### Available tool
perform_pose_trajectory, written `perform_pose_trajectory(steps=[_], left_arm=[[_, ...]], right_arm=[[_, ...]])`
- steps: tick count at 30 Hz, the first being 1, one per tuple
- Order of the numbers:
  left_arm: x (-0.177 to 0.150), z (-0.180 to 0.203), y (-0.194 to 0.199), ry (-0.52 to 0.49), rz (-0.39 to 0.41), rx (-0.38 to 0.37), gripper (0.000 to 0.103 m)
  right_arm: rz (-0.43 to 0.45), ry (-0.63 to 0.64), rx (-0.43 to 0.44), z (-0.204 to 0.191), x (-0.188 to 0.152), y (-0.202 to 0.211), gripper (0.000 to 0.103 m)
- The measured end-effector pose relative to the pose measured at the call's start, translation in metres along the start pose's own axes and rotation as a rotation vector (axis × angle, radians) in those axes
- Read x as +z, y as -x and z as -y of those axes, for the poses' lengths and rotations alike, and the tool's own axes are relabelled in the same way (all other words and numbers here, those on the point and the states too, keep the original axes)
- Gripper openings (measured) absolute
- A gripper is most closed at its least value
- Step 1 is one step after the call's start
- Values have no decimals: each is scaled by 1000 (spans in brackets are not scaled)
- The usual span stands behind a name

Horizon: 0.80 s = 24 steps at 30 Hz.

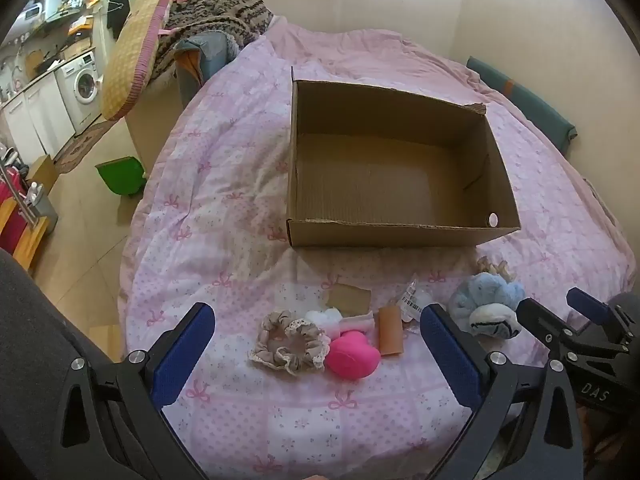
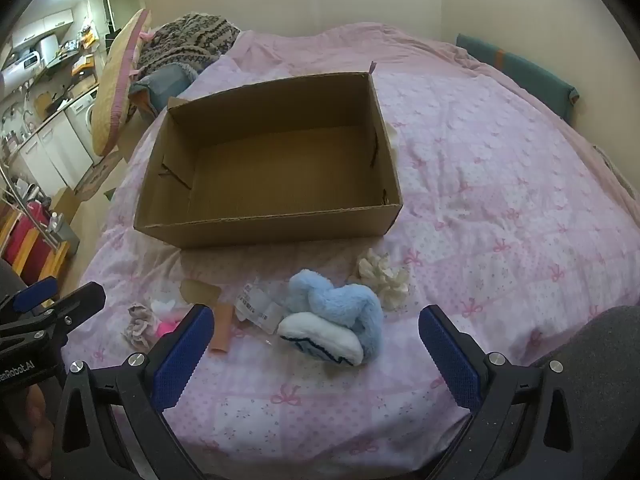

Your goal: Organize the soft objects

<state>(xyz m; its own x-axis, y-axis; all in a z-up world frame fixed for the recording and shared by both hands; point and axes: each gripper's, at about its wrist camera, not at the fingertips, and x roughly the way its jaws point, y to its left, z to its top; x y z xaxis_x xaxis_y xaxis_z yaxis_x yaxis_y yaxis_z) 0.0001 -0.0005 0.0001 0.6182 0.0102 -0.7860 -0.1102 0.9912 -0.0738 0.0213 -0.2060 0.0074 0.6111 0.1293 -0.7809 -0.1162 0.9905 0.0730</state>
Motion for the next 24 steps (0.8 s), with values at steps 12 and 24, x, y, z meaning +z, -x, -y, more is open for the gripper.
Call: perform_pose_trajectory(steps=[12, 24], left_arm=[[0, -1, 0, 4, 5, -8, 103], [0, -1, 1, -1, 4, 0, 103]], right_arm=[[-2, 0, 7, 4, 3, -1, 103], [6, -9, 2, 1, 2, 1, 103]])
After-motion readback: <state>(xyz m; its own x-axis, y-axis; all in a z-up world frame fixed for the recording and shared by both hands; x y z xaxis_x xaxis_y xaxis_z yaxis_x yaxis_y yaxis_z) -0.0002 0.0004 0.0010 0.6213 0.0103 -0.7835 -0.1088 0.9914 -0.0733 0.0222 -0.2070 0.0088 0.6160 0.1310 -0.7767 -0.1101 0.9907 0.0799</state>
